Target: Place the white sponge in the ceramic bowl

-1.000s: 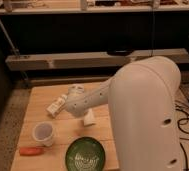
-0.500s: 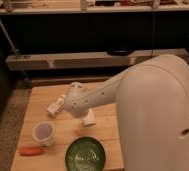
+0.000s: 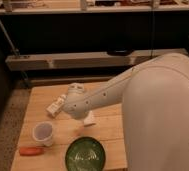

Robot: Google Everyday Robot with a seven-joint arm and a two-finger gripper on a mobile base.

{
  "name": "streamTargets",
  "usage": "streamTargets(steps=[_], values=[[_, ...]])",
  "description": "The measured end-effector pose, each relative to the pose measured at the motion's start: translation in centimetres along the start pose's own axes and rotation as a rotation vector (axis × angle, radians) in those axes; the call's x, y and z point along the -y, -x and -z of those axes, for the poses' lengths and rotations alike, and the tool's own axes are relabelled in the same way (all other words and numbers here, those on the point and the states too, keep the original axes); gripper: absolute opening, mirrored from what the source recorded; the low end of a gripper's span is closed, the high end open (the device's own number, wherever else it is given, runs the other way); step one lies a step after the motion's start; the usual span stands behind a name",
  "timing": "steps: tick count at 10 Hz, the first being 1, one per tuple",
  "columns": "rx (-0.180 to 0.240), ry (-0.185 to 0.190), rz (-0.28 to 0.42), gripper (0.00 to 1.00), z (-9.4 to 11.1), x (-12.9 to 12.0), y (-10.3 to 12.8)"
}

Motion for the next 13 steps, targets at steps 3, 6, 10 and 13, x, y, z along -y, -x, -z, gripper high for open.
streamTargets(steps=[3, 6, 10, 13], values=[[-0.024, -0.008, -0.003, 0.61, -1.0, -1.1, -0.4], [-0.074, -0.001, 0.01, 0.8, 0.3, -1.7, -1.5], [-0.018, -0.133, 0.002, 0.8, -1.7, -3.9, -4.0], [0.022, -0.17, 0.003, 0.8, -3.4, -5.1, -5.0]])
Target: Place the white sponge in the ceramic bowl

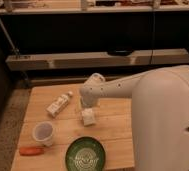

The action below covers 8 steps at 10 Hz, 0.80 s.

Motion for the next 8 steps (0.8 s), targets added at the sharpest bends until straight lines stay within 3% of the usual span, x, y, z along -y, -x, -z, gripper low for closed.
streamTargets(steps=[3, 6, 8], values=[[0.068, 0.002, -0.008, 0.8, -2.6, 0.5, 0.2], [0.139, 0.06, -0.017, 0.8, -4.3, 0.9, 0.5], [0.136, 0.059, -0.013, 0.8, -4.5, 0.7, 0.6]])
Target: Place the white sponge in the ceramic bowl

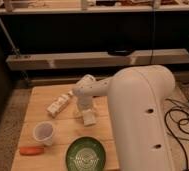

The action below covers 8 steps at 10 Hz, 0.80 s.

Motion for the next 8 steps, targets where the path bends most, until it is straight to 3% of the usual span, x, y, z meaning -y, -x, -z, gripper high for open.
streamTargets(steps=[1, 3, 7, 8], values=[[-0.025, 0.005, 0.003, 0.76, 0.0, -0.4, 0.0], [-0.018, 0.004, 0.006, 0.59, -0.7, 0.8, 0.1], [-0.025, 0.012, 0.008, 0.31, -0.2, 0.6, 0.5], [-0.027, 0.008, 0.01, 0.28, 0.1, 1.0, 0.3]])
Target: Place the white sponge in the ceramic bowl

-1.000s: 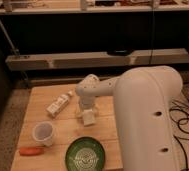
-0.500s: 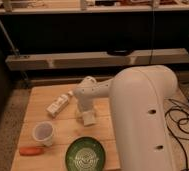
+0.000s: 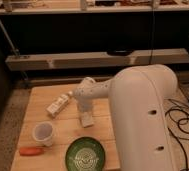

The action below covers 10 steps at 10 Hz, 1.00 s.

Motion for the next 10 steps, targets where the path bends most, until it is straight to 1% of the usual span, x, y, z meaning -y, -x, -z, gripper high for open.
streamTargets(steps=[1, 4, 6, 7, 10], values=[[-0.001, -0.003, -0.001, 0.28, 0.3, 0.2, 0.0], [0.0, 0.003, -0.003, 0.28, 0.9, -0.1, 0.4], [-0.002, 0.003, 0.002, 0.28, 1.4, 0.6, 0.7], [-0.003, 0.002, 0.003, 0.28, 1.8, 0.8, 1.0], [-0.006, 0.017, 0.01, 0.28, 3.0, 0.9, 2.2]])
